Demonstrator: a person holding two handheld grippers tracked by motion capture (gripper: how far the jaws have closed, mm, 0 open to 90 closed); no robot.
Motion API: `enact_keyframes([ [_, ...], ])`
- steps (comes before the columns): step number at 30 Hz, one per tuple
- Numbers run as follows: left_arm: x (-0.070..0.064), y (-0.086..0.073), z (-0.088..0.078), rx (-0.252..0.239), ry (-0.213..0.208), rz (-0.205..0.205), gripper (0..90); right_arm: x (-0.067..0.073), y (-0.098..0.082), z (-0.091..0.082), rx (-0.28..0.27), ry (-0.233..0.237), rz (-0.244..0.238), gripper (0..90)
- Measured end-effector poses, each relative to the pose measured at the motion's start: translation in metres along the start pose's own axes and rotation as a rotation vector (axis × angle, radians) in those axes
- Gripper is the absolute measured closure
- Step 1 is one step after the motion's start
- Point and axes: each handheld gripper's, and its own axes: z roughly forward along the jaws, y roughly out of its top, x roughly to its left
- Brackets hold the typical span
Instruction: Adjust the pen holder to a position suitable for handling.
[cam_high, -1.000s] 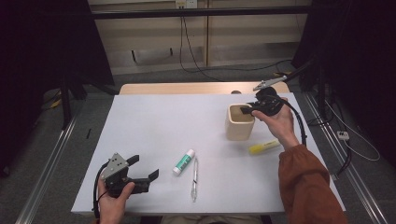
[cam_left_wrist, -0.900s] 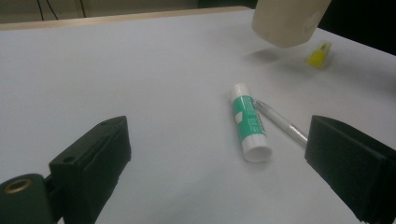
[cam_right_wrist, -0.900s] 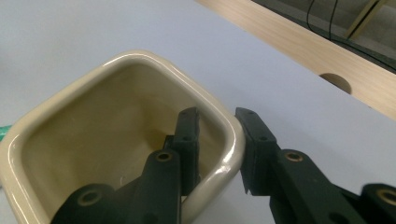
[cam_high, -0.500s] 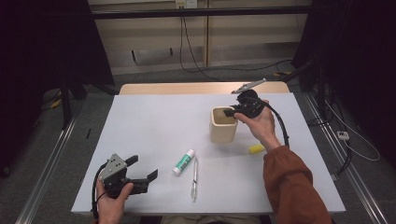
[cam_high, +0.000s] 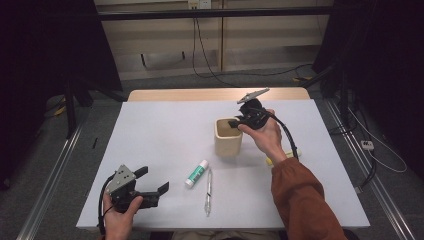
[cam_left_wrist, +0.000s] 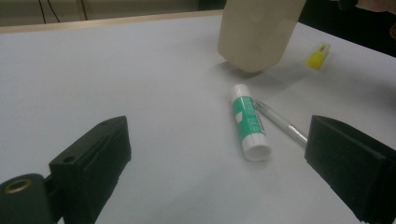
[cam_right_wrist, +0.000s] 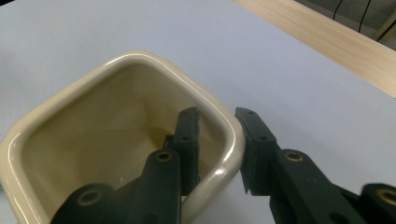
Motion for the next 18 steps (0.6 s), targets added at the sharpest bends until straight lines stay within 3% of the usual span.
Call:
enact_keyframes([
  [9, 0.0, 0.0, 0.0, 0.002, 0.0, -0.001, 6.9, 0.012, -0.002, 0.015, 0.007, -0.03, -0.024, 71.5],
  [18, 0.001, 0.0, 0.0, 0.0, 0.0, -0.005, 6.9, 0.015, -0.002, 0.019, 0.015, -0.04, -0.001, 71.4],
])
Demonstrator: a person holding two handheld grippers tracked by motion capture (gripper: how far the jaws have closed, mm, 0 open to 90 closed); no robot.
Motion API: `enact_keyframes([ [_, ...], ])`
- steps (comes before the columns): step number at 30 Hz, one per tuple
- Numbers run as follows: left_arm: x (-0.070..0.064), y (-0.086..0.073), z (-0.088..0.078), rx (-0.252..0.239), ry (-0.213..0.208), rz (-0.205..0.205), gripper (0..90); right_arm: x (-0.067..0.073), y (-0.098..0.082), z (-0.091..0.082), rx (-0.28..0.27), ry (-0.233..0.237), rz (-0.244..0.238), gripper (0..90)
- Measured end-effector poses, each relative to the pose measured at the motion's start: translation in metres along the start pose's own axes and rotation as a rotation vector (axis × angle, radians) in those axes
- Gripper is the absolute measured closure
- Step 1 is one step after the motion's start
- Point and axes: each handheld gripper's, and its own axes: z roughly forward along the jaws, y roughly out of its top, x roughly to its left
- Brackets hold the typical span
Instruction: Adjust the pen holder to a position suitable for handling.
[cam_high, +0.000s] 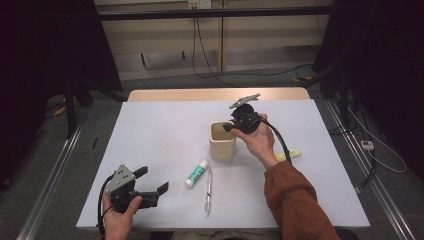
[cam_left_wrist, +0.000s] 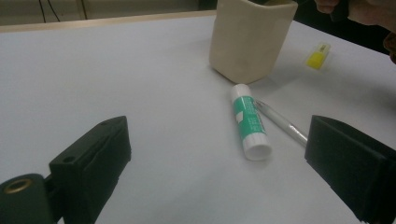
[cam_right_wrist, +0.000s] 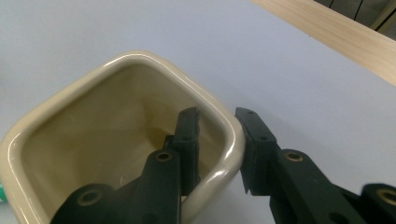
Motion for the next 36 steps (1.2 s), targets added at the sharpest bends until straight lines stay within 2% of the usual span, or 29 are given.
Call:
enact_keyframes([
  [5, 0.0, 0.0, 0.0, 0.003, -0.001, 0.0, 6.9, 0.003, 0.001, -0.001, 0.02, -0.013, 0.011, 71.5],
  [9, -0.001, 0.0, 0.001, 0.009, -0.003, 0.001, 6.9, 0.002, -0.001, -0.002, 0.013, -0.012, 0.031, 71.3],
  [11, 0.0, 0.0, 0.001, 0.01, -0.003, 0.005, 6.9, 0.003, -0.001, -0.002, 0.015, -0.02, 0.022, 71.4],
  [15, 0.0, 0.0, 0.001, 0.01, -0.003, 0.002, 6.9, 0.003, -0.002, -0.002, 0.006, -0.017, 0.047, 70.9],
  [18, 0.0, -0.001, 0.001, 0.012, -0.004, 0.004, 6.9, 0.003, -0.003, -0.002, -0.003, -0.015, 0.046, 70.5],
  [21, 0.0, -0.001, 0.002, 0.013, -0.003, 0.0, 6.9, -0.001, -0.005, -0.004, -0.052, 0.037, 0.038, 63.2],
  [24, 0.0, -0.001, 0.002, 0.018, -0.002, 0.001, 6.9, -0.002, -0.007, -0.007, -0.091, 0.072, 0.02, 51.4],
  [26, 0.0, -0.001, 0.002, 0.018, -0.002, 0.001, 6.9, -0.001, -0.008, -0.01, -0.098, 0.067, 0.007, 44.2],
  [27, 0.0, -0.001, 0.002, 0.019, -0.002, 0.003, 6.9, -0.001, -0.009, -0.012, -0.11, 0.086, 0.008, 42.0],
  [32, 0.0, -0.001, 0.002, 0.022, -0.002, 0.005, 6.9, -0.005, -0.014, -0.018, -0.136, 0.106, 0.019, 28.1],
  [36, 0.0, -0.001, 0.002, 0.021, -0.002, 0.002, 6.9, -0.008, -0.019, -0.019, -0.136, 0.085, 0.038, 14.3],
])
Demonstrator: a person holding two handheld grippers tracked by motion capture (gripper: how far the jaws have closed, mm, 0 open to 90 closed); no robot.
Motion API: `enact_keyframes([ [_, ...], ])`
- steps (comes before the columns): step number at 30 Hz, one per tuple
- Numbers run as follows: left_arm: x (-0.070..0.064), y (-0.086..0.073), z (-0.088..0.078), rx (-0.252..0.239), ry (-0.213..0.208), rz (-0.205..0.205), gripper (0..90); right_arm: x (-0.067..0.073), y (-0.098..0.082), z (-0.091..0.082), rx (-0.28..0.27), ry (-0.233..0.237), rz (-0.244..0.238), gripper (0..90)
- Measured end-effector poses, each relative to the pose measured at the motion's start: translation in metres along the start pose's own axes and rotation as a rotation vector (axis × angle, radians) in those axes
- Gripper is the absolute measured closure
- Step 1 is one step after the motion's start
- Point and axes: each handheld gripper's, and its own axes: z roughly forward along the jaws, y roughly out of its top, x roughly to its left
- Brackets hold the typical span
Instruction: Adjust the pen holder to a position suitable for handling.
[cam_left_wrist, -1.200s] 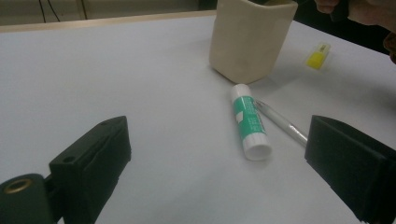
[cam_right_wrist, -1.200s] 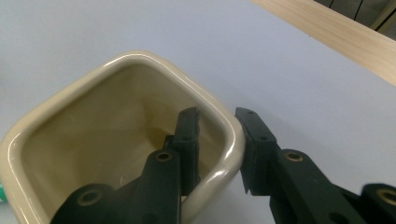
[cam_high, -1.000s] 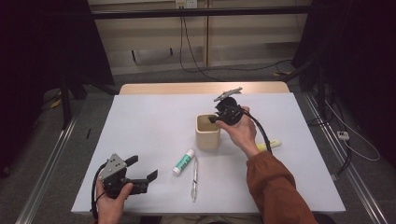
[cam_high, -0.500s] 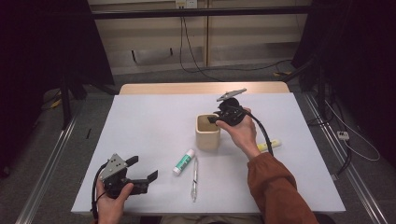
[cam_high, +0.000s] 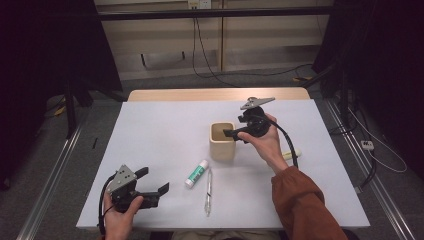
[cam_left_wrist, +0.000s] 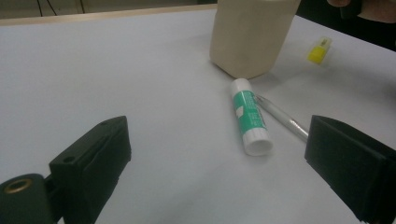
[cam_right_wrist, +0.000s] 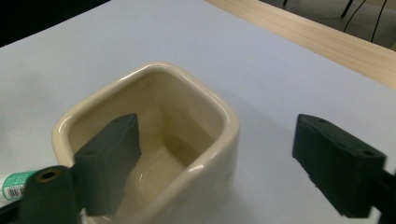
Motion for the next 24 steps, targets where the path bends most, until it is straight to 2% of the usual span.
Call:
enact_keyframes([
  [4, 0.0, 0.0, 0.0, 0.001, -0.001, 0.004, 6.9, -0.003, -0.002, -0.006, -0.017, 0.026, 0.028, 7.8],
  [9, 0.001, -0.001, 0.001, 0.006, -0.001, -0.007, 6.9, -0.005, -0.008, -0.02, -0.048, 0.0, 0.034, 8.5],
  [13, 0.003, -0.002, 0.0, 0.007, 0.003, -0.015, 6.9, -0.008, -0.014, -0.034, -0.059, 0.009, 0.032, 9.2],
  [16, 0.004, -0.003, 0.0, 0.001, 0.002, -0.023, 6.9, -0.01, -0.02, -0.043, -0.067, -0.005, 0.025, 8.9],
  [18, 0.004, -0.003, 0.0, 0.002, 0.001, -0.028, 6.9, -0.012, -0.024, -0.048, -0.06, 0.006, 0.02, 8.4],
  [24, 0.002, -0.001, -0.001, -0.001, -0.002, -0.014, 6.9, -0.014, -0.035, -0.062, -0.079, -0.038, 0.027, 8.3],
])
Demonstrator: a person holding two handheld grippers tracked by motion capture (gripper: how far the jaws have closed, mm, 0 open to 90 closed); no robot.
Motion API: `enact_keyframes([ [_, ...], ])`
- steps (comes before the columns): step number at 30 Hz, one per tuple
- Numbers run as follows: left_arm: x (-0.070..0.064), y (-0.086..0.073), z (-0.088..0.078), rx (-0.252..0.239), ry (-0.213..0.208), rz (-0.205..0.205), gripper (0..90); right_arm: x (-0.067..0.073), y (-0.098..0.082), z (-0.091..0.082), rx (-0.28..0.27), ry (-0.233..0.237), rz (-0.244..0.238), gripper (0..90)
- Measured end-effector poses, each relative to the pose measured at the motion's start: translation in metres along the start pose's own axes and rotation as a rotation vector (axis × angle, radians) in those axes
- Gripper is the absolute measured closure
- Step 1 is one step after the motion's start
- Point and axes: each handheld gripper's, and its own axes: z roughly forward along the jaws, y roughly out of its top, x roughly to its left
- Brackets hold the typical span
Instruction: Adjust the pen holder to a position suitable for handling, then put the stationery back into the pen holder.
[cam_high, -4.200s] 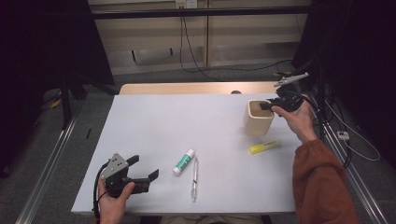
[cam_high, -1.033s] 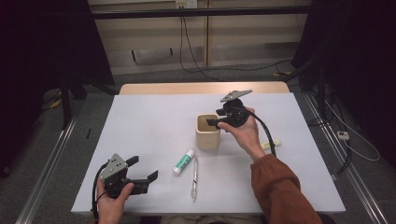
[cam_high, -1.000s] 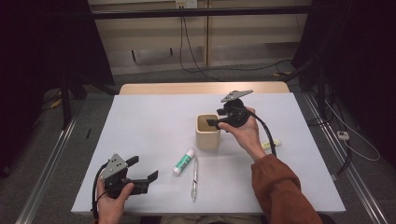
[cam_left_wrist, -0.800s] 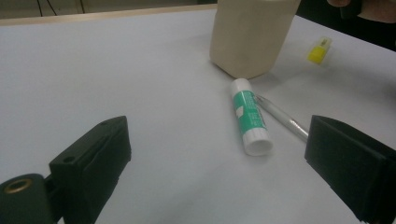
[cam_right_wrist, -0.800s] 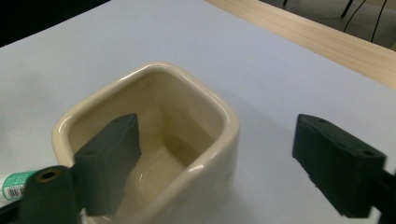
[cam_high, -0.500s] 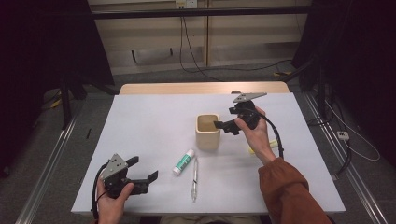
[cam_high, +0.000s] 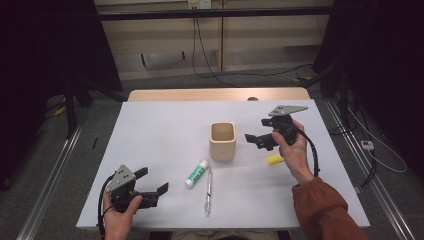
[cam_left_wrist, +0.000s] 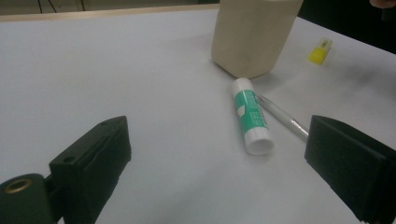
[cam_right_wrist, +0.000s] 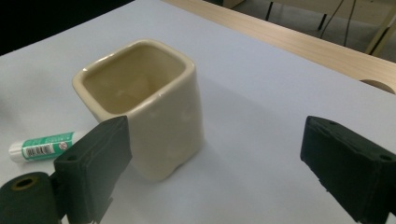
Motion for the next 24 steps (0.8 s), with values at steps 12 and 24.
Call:
enact_keyframes([
  [12, -0.002, 0.0, -0.001, 0.002, 0.007, 0.005, 6.9, 0.0, -0.022, -0.019, -0.005, -0.079, -0.005, 7.6],
  [24, 0.0, -0.001, -0.001, 0.005, 0.002, -0.001, 6.9, -0.009, -0.043, -0.034, -0.044, -0.115, 0.043, 6.7],
])
